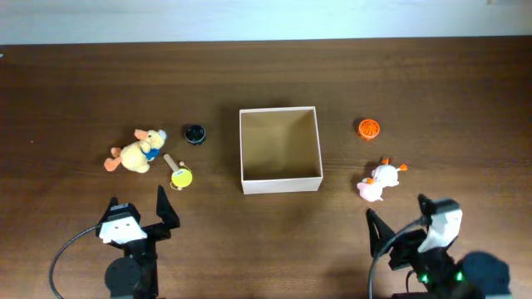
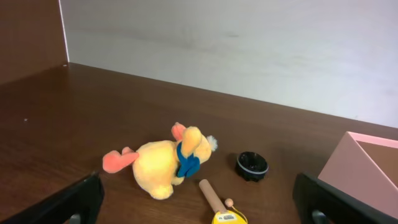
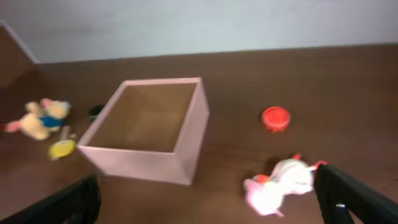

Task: Pack container
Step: 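Move the right gripper over the orange round toy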

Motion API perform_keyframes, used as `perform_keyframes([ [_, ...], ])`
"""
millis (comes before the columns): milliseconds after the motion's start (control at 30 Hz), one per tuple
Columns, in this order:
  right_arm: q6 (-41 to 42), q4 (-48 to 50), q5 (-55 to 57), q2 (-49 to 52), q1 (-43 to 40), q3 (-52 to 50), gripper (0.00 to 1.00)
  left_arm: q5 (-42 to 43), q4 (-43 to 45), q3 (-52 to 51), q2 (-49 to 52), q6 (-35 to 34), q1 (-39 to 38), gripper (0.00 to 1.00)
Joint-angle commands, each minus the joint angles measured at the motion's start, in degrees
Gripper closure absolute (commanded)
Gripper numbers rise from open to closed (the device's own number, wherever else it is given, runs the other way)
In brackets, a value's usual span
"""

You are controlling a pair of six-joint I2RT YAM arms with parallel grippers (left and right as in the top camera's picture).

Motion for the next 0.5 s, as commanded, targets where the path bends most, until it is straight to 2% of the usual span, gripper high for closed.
perform_keyframes([
  [0,0.9,-3.6,-4.0,11.2,0.4,7.4,0.01,0.6,-0.4,-0.1,-0.4,0.9,0.4,0.01],
  [267,-1.0,-9.5,-1.7,42.7,0.4,27.3,0.01,0.6,-0.4,-0.1,-0.4,0.9,0.4,0.01],
  [467,-5.0,-9.4,-0.6,61.4,0.4,38.1,0.01,0.6,-0.4,-0.1,-0.4,0.9,0.4,0.01],
])
